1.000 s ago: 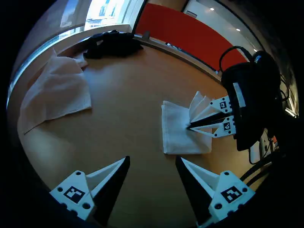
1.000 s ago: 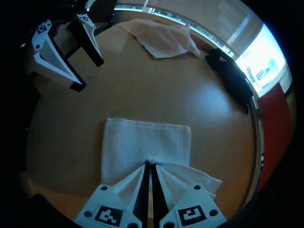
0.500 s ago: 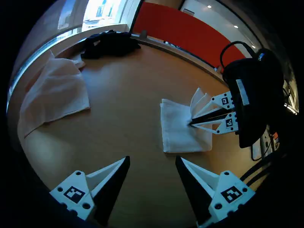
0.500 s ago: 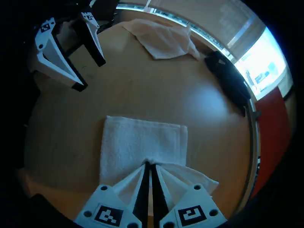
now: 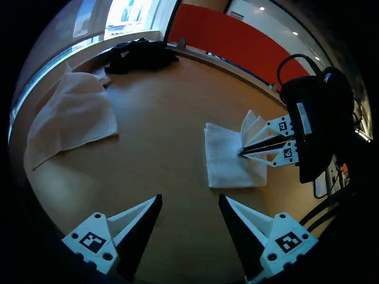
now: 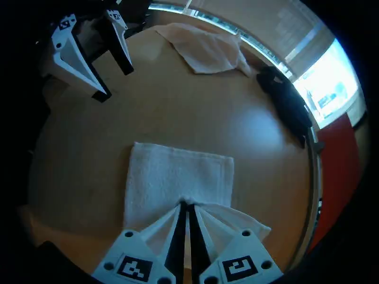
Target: Fold towel
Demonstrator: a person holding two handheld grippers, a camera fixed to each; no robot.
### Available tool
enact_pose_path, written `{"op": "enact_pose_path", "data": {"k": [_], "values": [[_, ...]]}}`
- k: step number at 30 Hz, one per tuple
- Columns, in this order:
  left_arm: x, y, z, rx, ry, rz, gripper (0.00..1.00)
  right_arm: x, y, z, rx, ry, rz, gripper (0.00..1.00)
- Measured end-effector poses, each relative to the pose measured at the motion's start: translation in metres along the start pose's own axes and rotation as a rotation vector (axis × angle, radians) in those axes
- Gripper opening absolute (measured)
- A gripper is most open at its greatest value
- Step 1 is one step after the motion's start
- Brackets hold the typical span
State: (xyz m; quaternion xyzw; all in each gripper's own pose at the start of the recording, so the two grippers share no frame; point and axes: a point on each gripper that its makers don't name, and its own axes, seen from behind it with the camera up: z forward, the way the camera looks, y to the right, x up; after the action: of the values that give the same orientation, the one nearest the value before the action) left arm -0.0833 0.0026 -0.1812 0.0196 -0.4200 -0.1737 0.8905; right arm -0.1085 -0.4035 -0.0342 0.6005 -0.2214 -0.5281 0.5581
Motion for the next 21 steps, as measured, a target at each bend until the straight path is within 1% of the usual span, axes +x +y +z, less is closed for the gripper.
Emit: {"op": "enact_pose_path", "data": {"k": [11,13,15,18,19,21], "values": [[0.001,0.0,-0.003,-0.001,0.007,0.002,0.88,0.002,-0.002,-0.003,-0.001,0.006,0.018,0.07],[0.001,0.0,-0.004,-0.002,0.007,0.003,0.88,0.002,-0.003,-0.004,-0.002,0.008,0.024,0.11],[0.0,0.0,-0.004,-0.002,0.008,0.003,0.88,0.003,-0.003,-0.005,-0.005,0.01,0.032,0.21],[0.001,-0.001,-0.005,-0.001,0.01,0.001,0.88,0.004,-0.003,-0.008,-0.011,0.017,0.049,0.45],[0.001,-0.002,-0.006,-0.001,0.011,0.001,0.88,0.005,-0.002,-0.01,-0.013,0.024,0.058,0.54],[0.001,-0.003,-0.006,0.0,0.013,-0.001,0.88,0.007,-0.001,-0.013,-0.02,0.036,0.077,0.68]]}}
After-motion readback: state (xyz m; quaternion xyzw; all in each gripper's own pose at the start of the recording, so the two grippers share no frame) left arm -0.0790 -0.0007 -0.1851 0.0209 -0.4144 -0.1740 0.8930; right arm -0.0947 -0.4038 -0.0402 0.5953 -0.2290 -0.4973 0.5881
